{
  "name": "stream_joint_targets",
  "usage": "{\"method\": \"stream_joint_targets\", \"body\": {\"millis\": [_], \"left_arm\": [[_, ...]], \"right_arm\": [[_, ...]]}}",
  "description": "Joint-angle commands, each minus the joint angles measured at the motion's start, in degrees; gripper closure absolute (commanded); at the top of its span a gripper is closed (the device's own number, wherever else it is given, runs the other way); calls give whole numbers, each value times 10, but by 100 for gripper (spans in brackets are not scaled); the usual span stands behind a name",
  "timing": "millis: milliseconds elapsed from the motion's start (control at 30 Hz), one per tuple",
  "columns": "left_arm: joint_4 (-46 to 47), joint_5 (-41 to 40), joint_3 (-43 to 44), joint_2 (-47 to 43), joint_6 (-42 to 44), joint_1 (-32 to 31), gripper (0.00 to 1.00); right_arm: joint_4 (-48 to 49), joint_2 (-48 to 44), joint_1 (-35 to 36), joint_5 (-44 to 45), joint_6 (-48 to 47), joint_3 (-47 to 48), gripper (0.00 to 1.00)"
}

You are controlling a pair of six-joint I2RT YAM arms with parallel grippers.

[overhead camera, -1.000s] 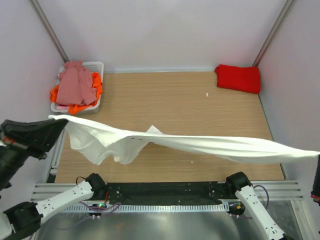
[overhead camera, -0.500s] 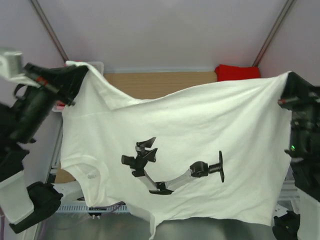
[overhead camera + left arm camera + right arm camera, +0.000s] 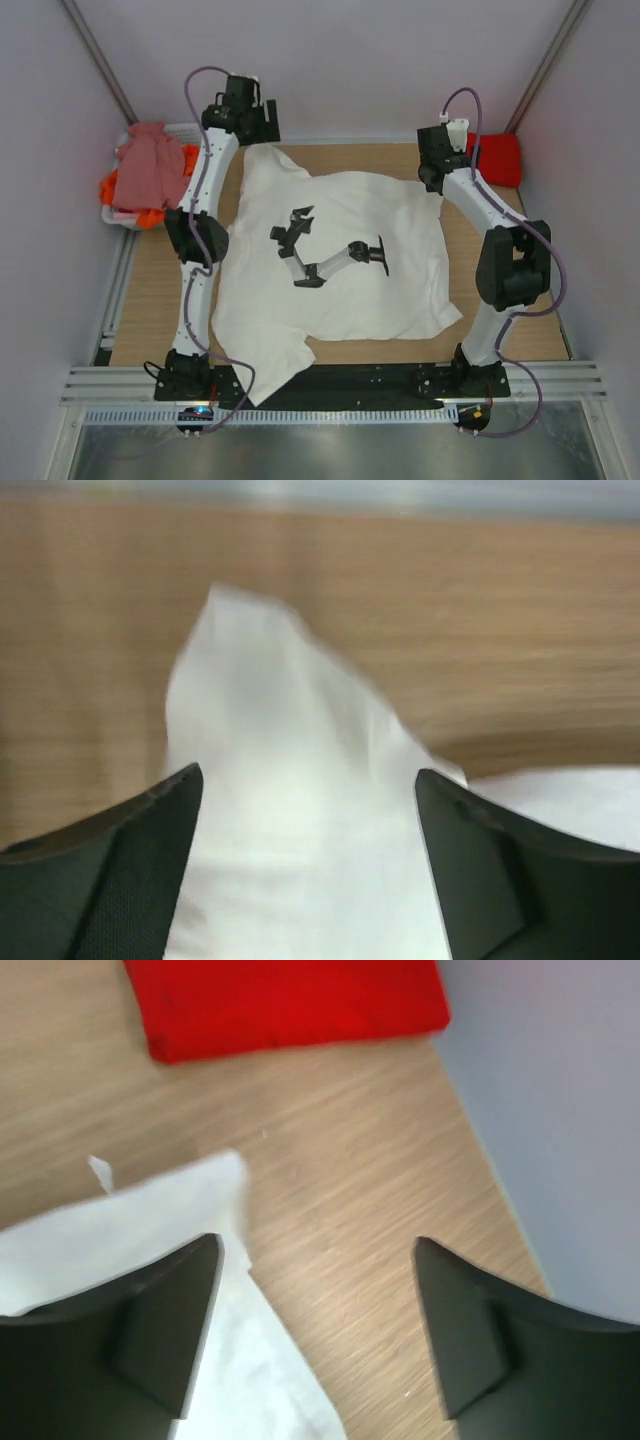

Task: Fold and stack the t-shirts
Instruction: Flatten the tshirt out

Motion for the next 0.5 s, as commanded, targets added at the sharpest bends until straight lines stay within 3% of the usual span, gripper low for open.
{"method": "stream_joint_targets", "body": {"millis": [0,33,100,267,467], "left_arm": [[-131,43,57,28,-23,-2,8],[-94,23,-60,-7,-24,-8,2],[33,19,-256,-131,-36,-16,0],[104,10,-419,-274,-89,-18,0],[166,-54,-647,-395,-127,-37,0]], "right_arm": [[-1,-9,-12,-13,20,28,1],[1,-13,-11,-21,21,20,0],[0,-30,-10,-36,37,12,0],[21,-93,10,-84,71,-40,0],[96,-165,31,-252,129,-173,0]]}}
